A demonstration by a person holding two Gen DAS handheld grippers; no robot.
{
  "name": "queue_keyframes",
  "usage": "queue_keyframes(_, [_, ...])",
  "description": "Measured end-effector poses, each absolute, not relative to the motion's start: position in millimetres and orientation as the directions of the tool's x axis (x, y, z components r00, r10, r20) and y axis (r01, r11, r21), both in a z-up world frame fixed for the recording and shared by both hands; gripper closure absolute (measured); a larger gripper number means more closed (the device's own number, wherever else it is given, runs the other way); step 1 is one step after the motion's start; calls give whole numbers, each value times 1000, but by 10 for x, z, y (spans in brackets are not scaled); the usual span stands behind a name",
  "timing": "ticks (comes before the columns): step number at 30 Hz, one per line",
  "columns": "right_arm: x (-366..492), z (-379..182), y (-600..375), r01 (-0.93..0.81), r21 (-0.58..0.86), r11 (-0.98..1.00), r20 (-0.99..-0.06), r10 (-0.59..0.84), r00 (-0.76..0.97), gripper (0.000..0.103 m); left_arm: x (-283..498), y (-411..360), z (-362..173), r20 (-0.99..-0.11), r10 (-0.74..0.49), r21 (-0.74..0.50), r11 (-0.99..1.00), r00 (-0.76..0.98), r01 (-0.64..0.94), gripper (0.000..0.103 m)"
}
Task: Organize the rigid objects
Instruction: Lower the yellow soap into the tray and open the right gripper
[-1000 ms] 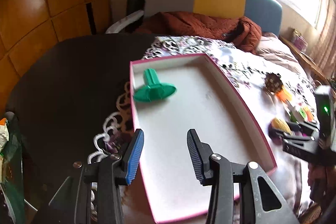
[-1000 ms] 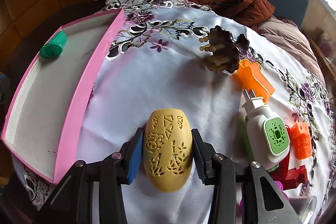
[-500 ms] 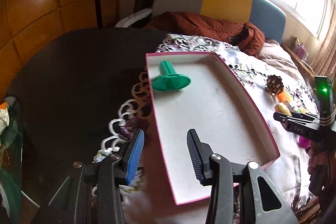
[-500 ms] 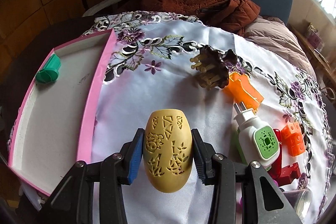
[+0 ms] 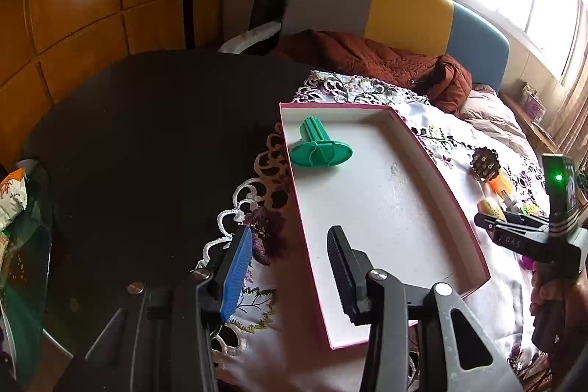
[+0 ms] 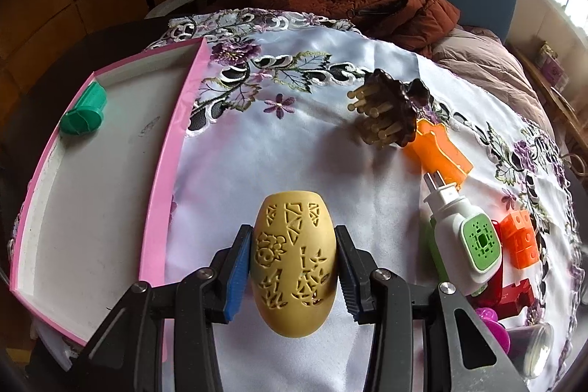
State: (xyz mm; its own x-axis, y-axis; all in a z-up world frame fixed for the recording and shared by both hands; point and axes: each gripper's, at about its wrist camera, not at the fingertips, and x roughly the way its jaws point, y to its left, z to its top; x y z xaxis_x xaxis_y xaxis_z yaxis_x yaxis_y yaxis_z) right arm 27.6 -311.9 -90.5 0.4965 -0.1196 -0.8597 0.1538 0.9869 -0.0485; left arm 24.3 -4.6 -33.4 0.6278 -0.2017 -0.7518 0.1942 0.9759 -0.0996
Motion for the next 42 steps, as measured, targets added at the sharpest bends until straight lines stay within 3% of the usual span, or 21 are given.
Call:
queue_keyframes(11, [256,-744,-3098,177,-12,984,-834,-107,542,59,223,-41,-356,-756,-198,-91,976,624,199,60])
queue_keyframes(18, [456,-415,-2499,-5,57,998,-795,49,605,59,248,-20,-377,-756,-188,-82,977,626,195,60])
queue_keyframes(24, [746,-608,-1854,-137,79,987,-832,141,536,59,279,48,-389,-757,-178,-82,981,629,179,60])
queue_keyframes(33, [1179,-949,-1346,-164,157,974,-874,214,436,59,335,116,-447,-769,-166,-82,983,617,161,60])
queue_keyframes(39, [1170,-867,-1376,-162,194,968,-850,248,465,57,382,136,-484,-779,-157,-82,985,607,150,60])
queue_keyframes(42, [1048,-723,-1460,-171,185,968,-827,247,505,50,387,108,-484,-779,-153,-73,985,607,154,60])
